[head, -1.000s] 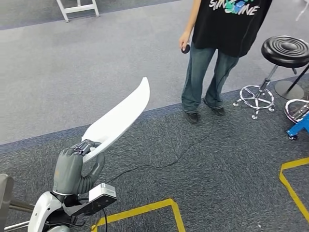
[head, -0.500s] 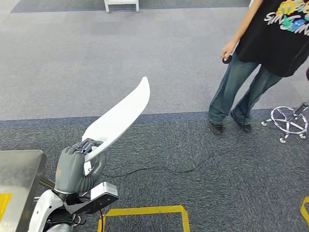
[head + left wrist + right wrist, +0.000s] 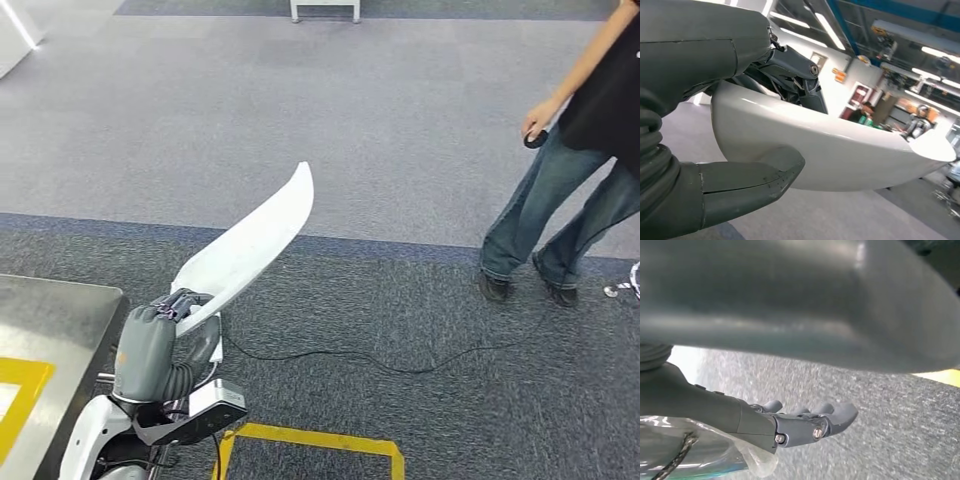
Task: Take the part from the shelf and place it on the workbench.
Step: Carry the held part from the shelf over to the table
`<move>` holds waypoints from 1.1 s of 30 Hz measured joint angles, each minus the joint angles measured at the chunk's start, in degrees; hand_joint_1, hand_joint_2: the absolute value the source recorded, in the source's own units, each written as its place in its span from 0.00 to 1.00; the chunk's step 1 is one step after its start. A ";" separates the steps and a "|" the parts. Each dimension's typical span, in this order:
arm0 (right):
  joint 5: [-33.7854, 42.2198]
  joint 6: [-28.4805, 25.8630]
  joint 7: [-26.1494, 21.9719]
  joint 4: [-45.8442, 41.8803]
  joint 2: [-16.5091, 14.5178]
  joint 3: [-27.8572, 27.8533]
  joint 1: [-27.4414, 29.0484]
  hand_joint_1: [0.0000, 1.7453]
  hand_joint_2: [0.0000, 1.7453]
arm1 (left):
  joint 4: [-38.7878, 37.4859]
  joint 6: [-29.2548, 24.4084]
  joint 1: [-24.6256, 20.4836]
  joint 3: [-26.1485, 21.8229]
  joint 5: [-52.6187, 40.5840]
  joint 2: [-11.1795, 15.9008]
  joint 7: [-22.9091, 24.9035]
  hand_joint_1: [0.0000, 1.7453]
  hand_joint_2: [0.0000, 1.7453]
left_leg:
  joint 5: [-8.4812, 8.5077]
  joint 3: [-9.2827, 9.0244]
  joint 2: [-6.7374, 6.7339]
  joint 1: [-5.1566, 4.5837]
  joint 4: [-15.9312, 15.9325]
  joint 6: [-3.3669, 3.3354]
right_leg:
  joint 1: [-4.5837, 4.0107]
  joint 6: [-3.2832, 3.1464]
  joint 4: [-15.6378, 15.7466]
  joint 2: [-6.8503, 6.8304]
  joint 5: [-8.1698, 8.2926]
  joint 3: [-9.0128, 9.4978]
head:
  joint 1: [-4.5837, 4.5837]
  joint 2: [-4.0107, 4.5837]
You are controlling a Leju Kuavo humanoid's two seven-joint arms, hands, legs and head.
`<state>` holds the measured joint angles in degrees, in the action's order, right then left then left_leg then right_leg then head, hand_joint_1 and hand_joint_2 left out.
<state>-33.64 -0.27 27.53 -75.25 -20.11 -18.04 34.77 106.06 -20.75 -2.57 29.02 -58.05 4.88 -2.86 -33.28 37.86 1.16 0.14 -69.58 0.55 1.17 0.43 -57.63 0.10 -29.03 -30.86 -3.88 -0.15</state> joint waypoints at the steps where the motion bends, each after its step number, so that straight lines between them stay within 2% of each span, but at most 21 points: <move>1: -0.01 0.01 0.01 0.01 0.00 -0.02 0.05 0.00 0.00 | -0.03 0.01 0.03 0.03 0.00 0.01 0.01 1.00 1.00 | -1.02 1.59 -0.33 0.09 -3.15 0.12 | -0.06 -0.07 -0.01 -0.86 -0.14 0.08 | 0.00 0.00; 3: -0.02 0.01 0.02 0.02 0.00 -0.05 0.04 0.00 0.00 | -0.12 0.01 0.13 0.07 0.00 0.04 0.02 1.00 1.00 | 0.07 2.15 -0.64 0.19 -4.02 0.15 | -0.11 -0.06 -0.02 -2.49 -0.47 0.38 | 0.01 0.00; 4: -0.02 0.01 0.02 0.02 0.00 -0.05 0.00 0.00 0.00 | -0.15 0.01 0.16 0.09 0.00 0.05 0.02 1.00 1.00 | 2.08 0.77 -1.09 0.17 -1.18 0.01 | -0.12 0.00 -0.02 -3.23 -0.67 0.68 | 0.02 0.00; 6: -0.02 0.01 0.01 0.02 0.00 -0.05 -0.05 0.00 0.00 | -0.16 0.02 0.10 0.15 0.00 0.05 0.03 1.00 1.00 | 5.51 -2.99 -3.63 -0.25 6.43 -0.58 | -0.31 0.30 -0.05 -4.52 -1.21 1.23 | 0.04 0.00; 8: -0.02 0.02 0.01 0.03 0.00 -0.05 -0.03 0.00 0.00 | -0.16 0.02 -0.02 0.19 0.00 0.02 0.03 1.00 1.00 | 6.10 -4.80 -5.45 -0.76 10.27 -1.20 | -0.60 0.85 -0.06 -5.71 -1.69 1.60 | 0.03 -0.01; 10: -0.02 0.02 0.01 0.03 0.00 -0.04 -0.13 0.00 0.00 | -0.16 0.03 0.02 0.20 -0.01 0.03 0.04 1.00 1.00 | 5.80 -4.82 -4.47 -0.88 10.72 -1.66 | -0.71 1.45 0.13 -7.06 -1.99 2.12 | -0.05 -0.01; 11: -0.03 0.01 0.01 0.02 0.00 -0.03 -0.24 0.00 0.00 | -0.16 0.02 0.11 0.20 -0.01 0.04 0.04 1.00 1.00 | 5.90 -4.89 -3.75 -0.75 10.97 -1.93 | -0.66 1.75 -0.08 -6.76 -2.35 2.20 | -0.17 -0.01; 13: -0.03 0.00 -0.03 0.01 0.00 0.01 -0.43 0.00 0.00 | -0.17 0.03 0.05 0.20 -0.03 0.01 0.05 1.00 1.00 | 6.13 -5.14 -2.46 -0.37 11.40 -2.55 | -0.51 2.24 -3.23 -4.07 -4.32 0.78 | -0.41 -0.01; 14: -0.03 0.00 -0.05 0.02 0.00 0.03 -0.45 0.00 0.00 | -0.18 0.03 0.01 0.20 -0.03 -0.03 0.06 1.00 1.00 | 6.16 -5.20 -1.87 -0.22 11.50 -2.78 | -0.42 2.40 -6.57 -2.21 -5.94 -0.99 | -0.56 0.00; 16: -0.03 0.00 -0.01 0.04 0.00 0.06 -0.33 0.00 0.00 | -0.19 0.08 -0.02 0.20 -0.02 -0.09 0.11 1.00 1.00 | 6.10 -5.20 -0.47 -0.18 11.48 -3.01 | -0.40 2.53 -14.27 -0.57 -8.69 -5.35 | -0.67 0.00; 17: -0.07 -0.02 0.03 0.05 0.00 0.06 -0.24 0.00 0.00 | -0.19 0.11 0.02 0.20 0.00 -0.09 0.15 1.00 1.00 | 6.06 -5.25 0.30 -0.18 11.46 -3.05 | -0.41 2.55 -16.40 -0.35 -8.82 -6.87 | -0.67 0.00; 18: -0.10 -0.03 0.07 0.05 0.00 0.06 -0.15 0.00 0.00 | -0.20 0.14 0.04 0.20 0.02 -0.09 0.20 1.00 1.00 | 6.02 -5.33 1.13 -0.18 11.44 -3.04 | -0.40 2.54 -16.44 -0.23 -7.79 -7.40 | -0.69 0.00; 20: -0.22 -0.04 0.07 0.04 0.00 0.07 -0.05 0.00 0.00 | -0.20 0.16 0.06 0.20 0.04 -0.09 0.29 1.00 1.00 | 5.86 -5.58 2.78 -0.09 11.36 -2.84 | -0.26 2.45 -10.15 0.76 -3.14 -5.28 | -0.71 0.00; 22: -0.33 -0.03 0.08 0.04 0.00 0.10 0.02 0.00 0.00 | -0.20 0.16 0.02 0.20 0.04 -0.09 0.38 1.00 1.00 | 5.59 -5.52 4.30 -0.14 11.00 -2.31 | 0.08 2.31 -3.04 3.51 -0.22 -2.24 | -0.66 0.00; 24: -0.48 -0.01 0.14 0.03 0.00 0.11 0.11 0.00 0.00 | -0.20 0.14 0.04 0.19 0.06 -0.08 0.44 1.00 1.00 | 5.61 -5.11 5.60 -0.05 10.81 -1.61 | 0.12 2.01 -0.80 4.82 -0.15 -1.00 | -0.61 0.00; 25: -0.56 -0.01 0.17 0.03 0.00 0.10 0.15 0.00 0.00 | -0.20 0.12 0.10 0.19 0.07 -0.05 0.46 1.00 1.00 | 5.72 -4.93 6.23 0.09 10.87 -1.31 | 0.08 1.75 -0.70 4.22 -0.12 -0.80 | -0.59 0.00; 26: -0.63 0.01 0.20 0.01 0.00 0.11 0.15 0.00 0.00 | -0.20 0.09 0.17 0.19 0.08 -0.03 0.47 1.00 1.00 | 5.67 -4.79 6.07 0.14 10.76 -1.03 | 0.09 1.45 -0.54 3.57 -0.04 -0.67 | -0.61 0.00; 28: -0.75 0.04 0.19 0.00 0.00 0.13 0.17 0.00 0.00 | -0.20 0.02 0.17 0.17 0.09 0.02 0.48 1.00 1.00 | 4.10 -3.64 3.30 0.02 8.28 -0.44 | 0.19 0.78 -0.16 2.01 -0.03 -0.28 | -0.32 0.00; 30: -0.83 0.07 0.16 -0.01 0.00 0.12 0.24 0.00 0.00 | -0.20 -0.03 0.13 0.16 0.10 0.03 0.48 1.00 1.00 | 0.66 -0.46 0.06 0.04 1.55 0.09 | 0.08 0.24 -0.02 0.29 -0.27 0.05 | -0.04 0.00; 32: -0.85 0.07 0.17 -0.01 0.00 0.08 0.27 0.00 0.00 | -0.20 -0.03 0.26 0.16 0.11 0.07 0.50 1.00 1.00 | -1.34 2.62 -0.57 0.22 -4.60 0.35 | -0.03 0.04 -0.04 -1.44 -0.55 0.25 | -0.03 0.00; 33: -0.85 0.08 0.18 -0.01 0.00 0.06 0.26 0.00 0.00 | -0.20 -0.03 0.32 0.16 0.11 0.10 0.52 1.00 1.00 | -0.78 2.89 -0.66 0.27 -5.03 0.36 | -0.07 0.04 -0.04 -2.25 -0.71 0.41 | -0.03 0.00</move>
<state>-34.49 -0.19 27.71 -75.25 -20.11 -17.98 35.03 105.85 -20.79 -2.25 29.18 -57.94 4.98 -2.34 -34.06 40.76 0.50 0.41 -74.62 0.91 1.10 0.47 -57.67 -2.16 -29.74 -30.45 -3.92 -0.15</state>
